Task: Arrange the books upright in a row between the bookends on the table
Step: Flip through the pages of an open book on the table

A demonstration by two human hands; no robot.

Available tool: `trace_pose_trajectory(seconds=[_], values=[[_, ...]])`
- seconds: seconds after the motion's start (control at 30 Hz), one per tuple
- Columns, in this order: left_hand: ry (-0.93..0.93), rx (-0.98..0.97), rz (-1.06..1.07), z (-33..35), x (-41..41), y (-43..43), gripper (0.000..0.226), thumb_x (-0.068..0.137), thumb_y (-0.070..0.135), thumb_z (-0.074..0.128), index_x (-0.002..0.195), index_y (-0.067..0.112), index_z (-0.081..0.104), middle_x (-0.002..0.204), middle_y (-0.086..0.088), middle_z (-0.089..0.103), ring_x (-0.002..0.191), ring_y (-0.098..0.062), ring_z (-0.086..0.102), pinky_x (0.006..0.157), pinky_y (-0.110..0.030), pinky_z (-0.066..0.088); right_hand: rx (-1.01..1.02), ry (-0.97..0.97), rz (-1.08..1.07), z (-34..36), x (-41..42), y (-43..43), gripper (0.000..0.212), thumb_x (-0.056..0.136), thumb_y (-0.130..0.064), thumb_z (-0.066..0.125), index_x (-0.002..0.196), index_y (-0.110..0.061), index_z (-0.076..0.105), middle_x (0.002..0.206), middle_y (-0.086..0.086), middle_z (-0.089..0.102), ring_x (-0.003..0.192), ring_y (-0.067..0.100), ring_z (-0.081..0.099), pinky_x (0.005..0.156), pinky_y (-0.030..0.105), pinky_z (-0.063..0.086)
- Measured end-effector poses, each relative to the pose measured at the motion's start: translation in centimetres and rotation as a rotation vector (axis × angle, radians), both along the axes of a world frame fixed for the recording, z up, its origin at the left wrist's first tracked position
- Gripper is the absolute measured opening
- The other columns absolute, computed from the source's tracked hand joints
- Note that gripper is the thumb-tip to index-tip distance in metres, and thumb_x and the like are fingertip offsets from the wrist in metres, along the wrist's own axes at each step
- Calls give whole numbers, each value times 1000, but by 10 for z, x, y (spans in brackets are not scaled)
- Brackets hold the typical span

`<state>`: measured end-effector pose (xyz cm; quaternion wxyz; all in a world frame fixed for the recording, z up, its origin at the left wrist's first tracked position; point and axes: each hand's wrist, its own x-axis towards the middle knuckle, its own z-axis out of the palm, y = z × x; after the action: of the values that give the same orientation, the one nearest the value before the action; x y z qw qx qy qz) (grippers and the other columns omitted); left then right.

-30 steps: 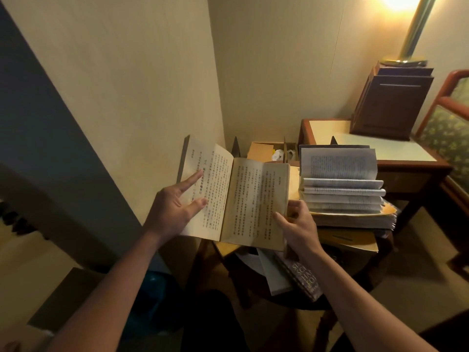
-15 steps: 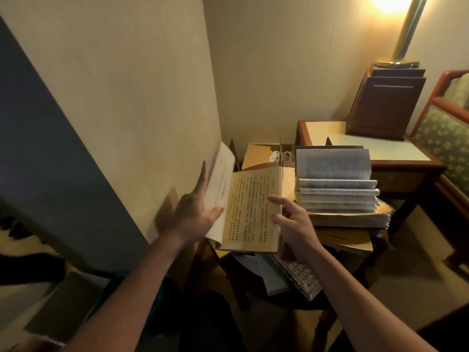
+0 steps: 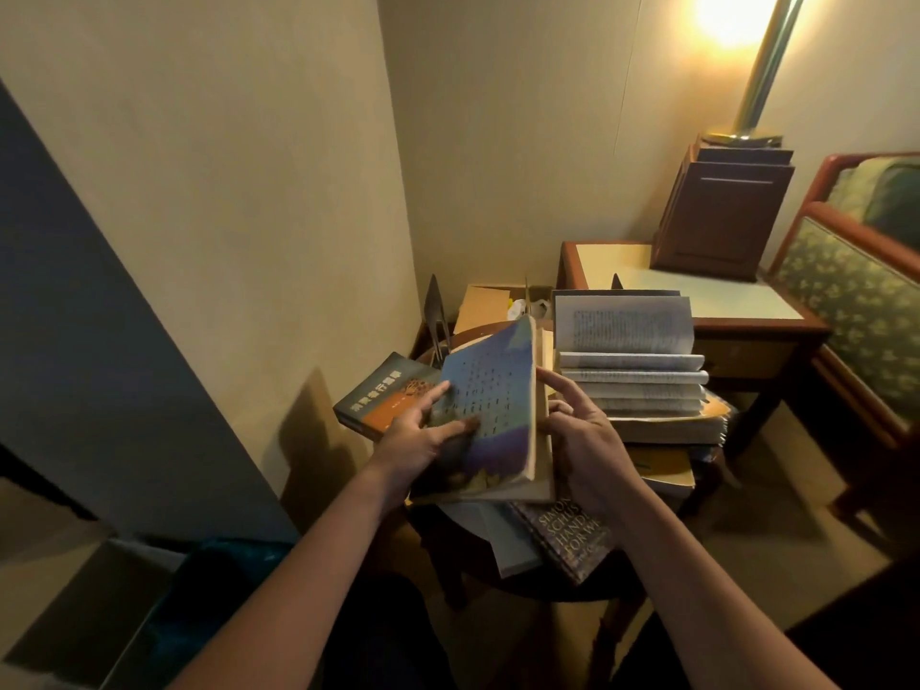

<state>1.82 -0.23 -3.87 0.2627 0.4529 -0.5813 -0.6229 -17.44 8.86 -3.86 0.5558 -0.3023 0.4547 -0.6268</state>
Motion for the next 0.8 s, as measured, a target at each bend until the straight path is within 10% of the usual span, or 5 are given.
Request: trace_pose_trajectory(seconds=[0.33,0.53,0.7,0.8], values=[[313,22,-32,21,1,4,60,82,16,79,130,46,61,140,-5,44,120,-30,60,86,-45,59,21,131,-39,15,15,-9,74,98,-23,62,153,-50,21,131,-1,54,106,27,70,76,42,62],[481,236,-12,27,-4,2,64,73,30,85,128,53,60,146,-9,38,116,-40,63,90,-50,57,-13,-107,14,29,20,-16,69,98,-21,60,150,-53,28,137,9,47,105,38,69,67,41,62],[426,170,-65,24,3,4,64,76,30,83,129,54,58,146,-10,37,120,-39,60,93,-54,55,-48,221,-39,34,16,-19,58,96,-28,63,144,-53,42,141,-4,39,117,25,60,77,34,62],[428,223,-58,21,2,6,61,78,30,82,128,56,58,146,-11,36,118,-41,61,95,-57,54,-31,106,-10,30,14,-19,49,98,-23,60,141,-44,52,131,-7,47,108,23,65,77,36,62]])
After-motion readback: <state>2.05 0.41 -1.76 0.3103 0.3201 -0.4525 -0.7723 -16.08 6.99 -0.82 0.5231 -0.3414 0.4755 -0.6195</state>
